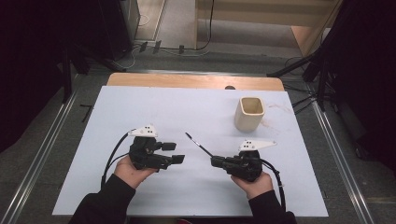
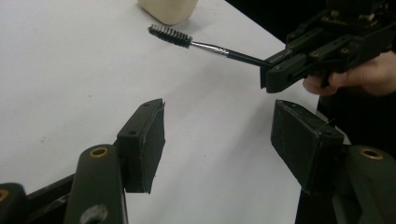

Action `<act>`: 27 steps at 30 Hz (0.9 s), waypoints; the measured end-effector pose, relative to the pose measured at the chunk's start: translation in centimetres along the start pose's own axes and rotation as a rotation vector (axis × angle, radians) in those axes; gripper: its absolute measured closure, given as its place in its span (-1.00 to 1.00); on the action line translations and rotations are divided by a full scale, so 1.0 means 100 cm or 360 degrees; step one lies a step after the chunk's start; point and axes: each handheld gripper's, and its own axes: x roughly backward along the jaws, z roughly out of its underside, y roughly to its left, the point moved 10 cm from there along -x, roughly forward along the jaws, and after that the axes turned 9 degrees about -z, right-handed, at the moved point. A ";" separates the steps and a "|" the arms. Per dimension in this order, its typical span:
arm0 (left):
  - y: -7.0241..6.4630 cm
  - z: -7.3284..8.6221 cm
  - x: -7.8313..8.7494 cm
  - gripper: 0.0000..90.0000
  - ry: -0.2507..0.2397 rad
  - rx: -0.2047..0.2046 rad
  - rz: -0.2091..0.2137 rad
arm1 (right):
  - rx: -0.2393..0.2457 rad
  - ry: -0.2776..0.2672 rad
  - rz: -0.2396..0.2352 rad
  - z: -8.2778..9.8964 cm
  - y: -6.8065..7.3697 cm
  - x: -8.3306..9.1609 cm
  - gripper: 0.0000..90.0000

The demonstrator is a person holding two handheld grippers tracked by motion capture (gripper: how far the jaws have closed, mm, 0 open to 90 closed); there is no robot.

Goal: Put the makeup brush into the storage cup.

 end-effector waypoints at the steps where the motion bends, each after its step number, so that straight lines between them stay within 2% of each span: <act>1: 0.000 0.000 0.000 -0.21 0.0000 0.0000 0.0000 | 0.0000 0.0000 0.0000 0.000 0.000 0.000 0.91; 3: -0.001 0.000 0.000 -0.21 -0.0004 0.0013 0.0001 | 0.0006 -0.0013 0.0010 -0.002 0.003 -0.004 0.91; 4: -0.003 0.000 0.000 -0.21 0.0018 0.0036 0.0021 | 0.0007 -0.0036 0.0015 -0.003 0.007 -0.007 0.91; 9: -0.004 0.000 -0.002 -0.21 0.0021 0.0044 0.0020 | -0.0010 -0.0115 0.0012 -0.007 0.014 -0.013 0.91; 10: -0.006 -0.001 -0.002 -0.21 0.0014 0.0050 0.0026 | -0.0029 -0.0165 0.0004 -0.008 0.017 -0.014 0.91; 14: -0.009 -0.004 -0.003 -0.21 -0.0005 0.0067 0.0041 | -0.0018 -0.0230 0.0013 -0.007 0.018 -0.017 0.91; 19: -0.011 -0.007 -0.004 -0.21 -0.0036 0.0095 0.0048 | -0.0084 -0.0307 -0.0009 -0.001 0.020 -0.020 0.91; 23: -0.013 -0.009 -0.005 -0.21 -0.0055 0.0102 0.0041 | -0.0101 -0.0334 -0.0012 0.001 0.022 -0.021 0.91; 26: -0.016 -0.011 -0.007 -0.20 -0.0068 0.0167 0.0057 | -0.0118 -0.0396 -0.0017 0.003 0.025 -0.024 0.91; 27: -0.016 -0.011 -0.007 -0.20 -0.0068 0.0167 0.0057 | -0.0118 -0.0396 -0.0017 0.003 0.025 -0.024 0.91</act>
